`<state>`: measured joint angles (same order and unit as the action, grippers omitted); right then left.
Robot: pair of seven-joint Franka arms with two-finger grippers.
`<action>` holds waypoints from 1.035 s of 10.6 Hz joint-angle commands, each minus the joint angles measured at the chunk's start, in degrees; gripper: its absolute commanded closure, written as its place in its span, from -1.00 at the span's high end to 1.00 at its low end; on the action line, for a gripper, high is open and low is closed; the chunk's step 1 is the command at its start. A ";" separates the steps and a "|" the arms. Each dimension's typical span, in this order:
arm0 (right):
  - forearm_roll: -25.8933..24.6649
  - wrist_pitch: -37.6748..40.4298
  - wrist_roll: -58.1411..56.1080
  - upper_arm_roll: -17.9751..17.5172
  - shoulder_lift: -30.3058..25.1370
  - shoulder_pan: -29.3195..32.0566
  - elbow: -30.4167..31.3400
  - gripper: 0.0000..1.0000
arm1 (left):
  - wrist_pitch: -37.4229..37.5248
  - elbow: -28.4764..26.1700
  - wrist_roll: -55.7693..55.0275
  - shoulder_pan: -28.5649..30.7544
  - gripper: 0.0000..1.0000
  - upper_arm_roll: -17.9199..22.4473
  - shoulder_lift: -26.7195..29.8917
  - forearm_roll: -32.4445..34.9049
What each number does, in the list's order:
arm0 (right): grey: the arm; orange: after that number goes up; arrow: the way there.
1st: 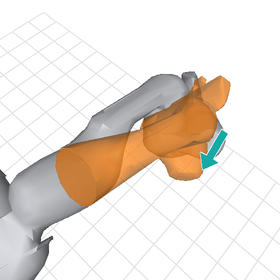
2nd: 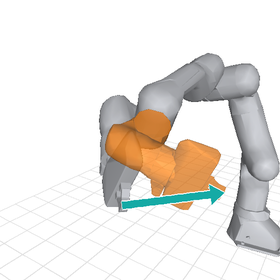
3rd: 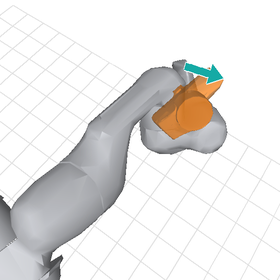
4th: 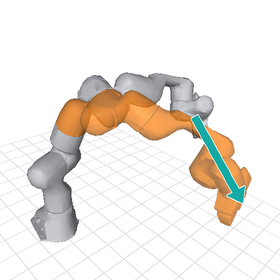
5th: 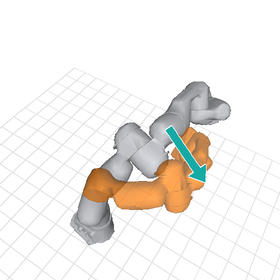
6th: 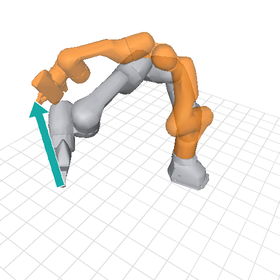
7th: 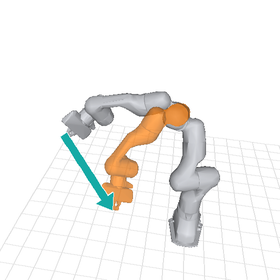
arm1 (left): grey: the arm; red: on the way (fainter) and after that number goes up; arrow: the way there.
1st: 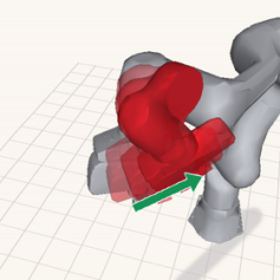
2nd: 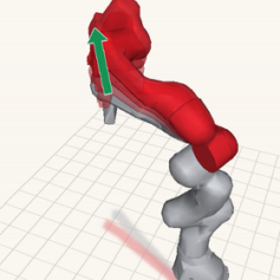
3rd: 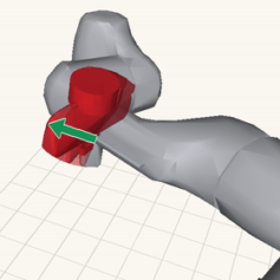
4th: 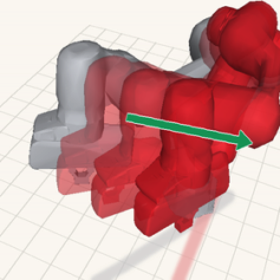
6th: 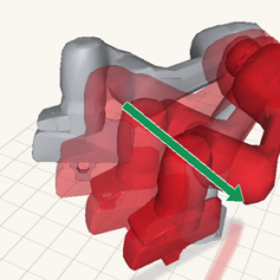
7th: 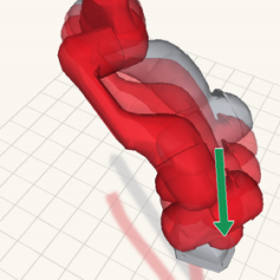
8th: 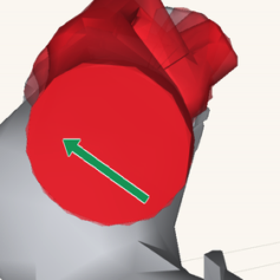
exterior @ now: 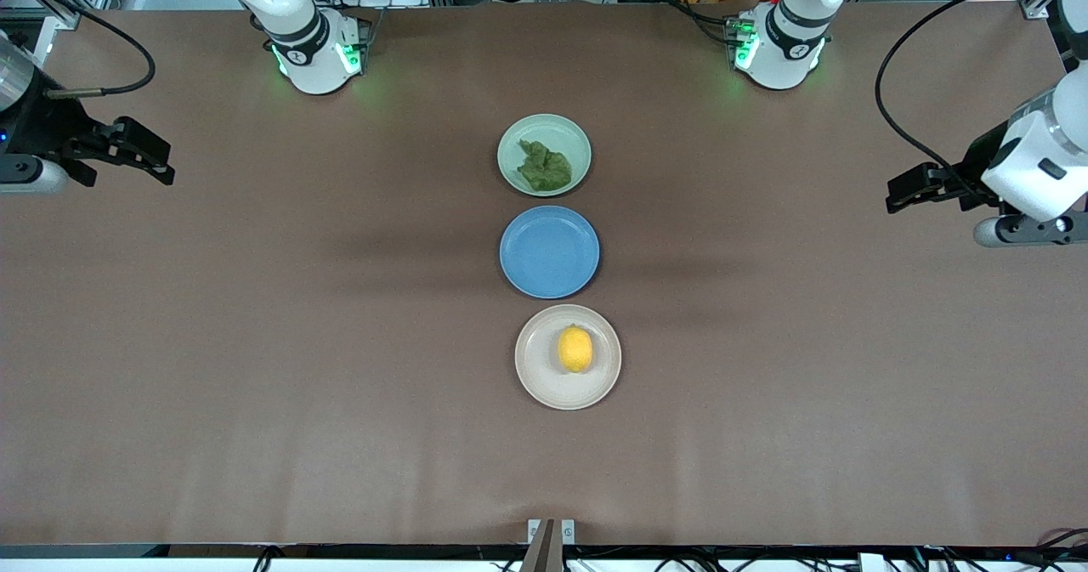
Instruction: Pick lemon and lettuce from plates
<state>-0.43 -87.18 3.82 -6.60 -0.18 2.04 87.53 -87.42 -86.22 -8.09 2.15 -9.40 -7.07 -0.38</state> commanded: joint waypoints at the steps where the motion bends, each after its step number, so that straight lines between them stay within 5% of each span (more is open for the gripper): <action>1: 0.60 0.26 -0.13 -0.61 0.71 1.03 -0.35 1.00 | -0.73 0.79 0.97 -2.58 1.00 -0.44 -3.63 1.18; 11: 0.60 0.08 0.57 -0.69 1.06 0.59 0.44 1.00 | -22.94 1.32 0.09 -16.11 1.00 -0.53 -19.98 -1.71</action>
<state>-0.42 -87.19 3.83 -6.74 1.04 2.09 87.76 -107.71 -86.21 -8.10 -12.33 -10.21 -25.00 -0.73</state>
